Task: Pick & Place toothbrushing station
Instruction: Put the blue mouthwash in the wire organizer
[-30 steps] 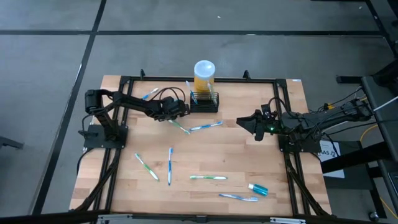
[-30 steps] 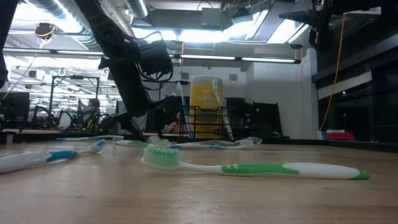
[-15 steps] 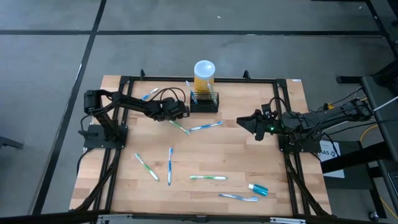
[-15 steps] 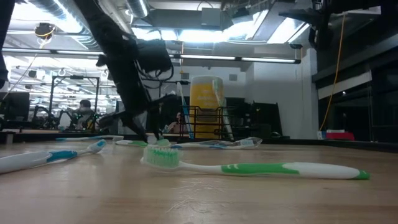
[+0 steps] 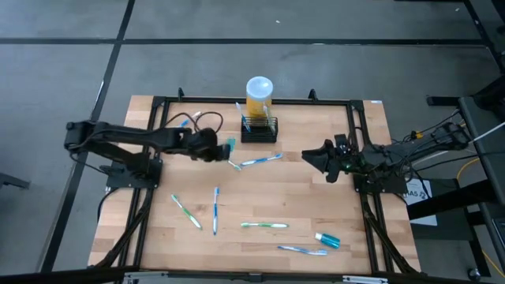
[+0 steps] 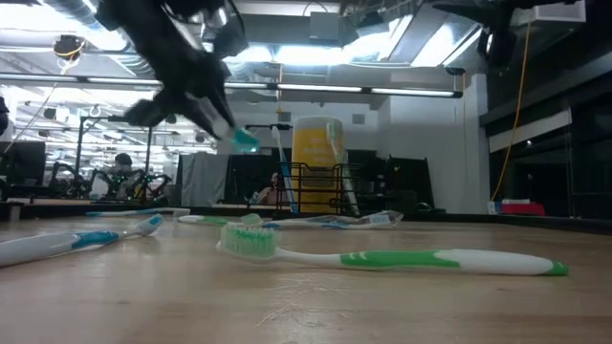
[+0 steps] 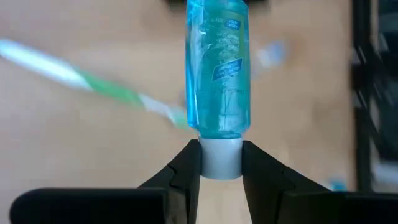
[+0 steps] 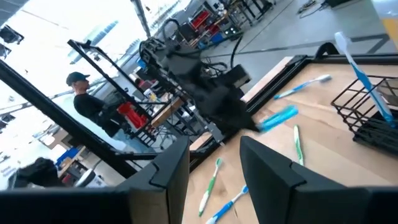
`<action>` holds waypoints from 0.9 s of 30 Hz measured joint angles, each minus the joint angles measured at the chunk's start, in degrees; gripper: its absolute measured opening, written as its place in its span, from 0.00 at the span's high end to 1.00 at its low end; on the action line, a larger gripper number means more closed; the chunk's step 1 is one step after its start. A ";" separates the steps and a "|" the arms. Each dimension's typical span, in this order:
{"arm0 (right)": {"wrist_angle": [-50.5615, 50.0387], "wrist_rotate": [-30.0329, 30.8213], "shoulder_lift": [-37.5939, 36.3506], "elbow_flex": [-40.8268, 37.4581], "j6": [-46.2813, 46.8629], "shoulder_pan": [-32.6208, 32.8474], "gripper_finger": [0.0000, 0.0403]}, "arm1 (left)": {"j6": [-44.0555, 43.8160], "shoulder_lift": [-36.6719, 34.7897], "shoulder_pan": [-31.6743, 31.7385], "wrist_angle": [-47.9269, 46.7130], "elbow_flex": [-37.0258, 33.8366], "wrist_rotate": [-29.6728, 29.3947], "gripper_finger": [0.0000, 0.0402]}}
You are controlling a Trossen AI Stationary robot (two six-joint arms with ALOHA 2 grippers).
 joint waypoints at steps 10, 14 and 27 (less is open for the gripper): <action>1.01 3.42 0.03 0.00 -1.21 1.82 0.64 | 2.18 1.93 -6.91 -0.36 0.06 24.10 0.79; 2.41 3.50 0.03 0.00 -1.59 2.36 0.64 | 2.17 4.68 -10.76 -1.48 0.07 31.40 0.79; 6.14 7.99 0.26 -0.02 -3.48 5.44 0.64 | 5.65 9.34 -11.77 -8.28 4.72 41.46 0.79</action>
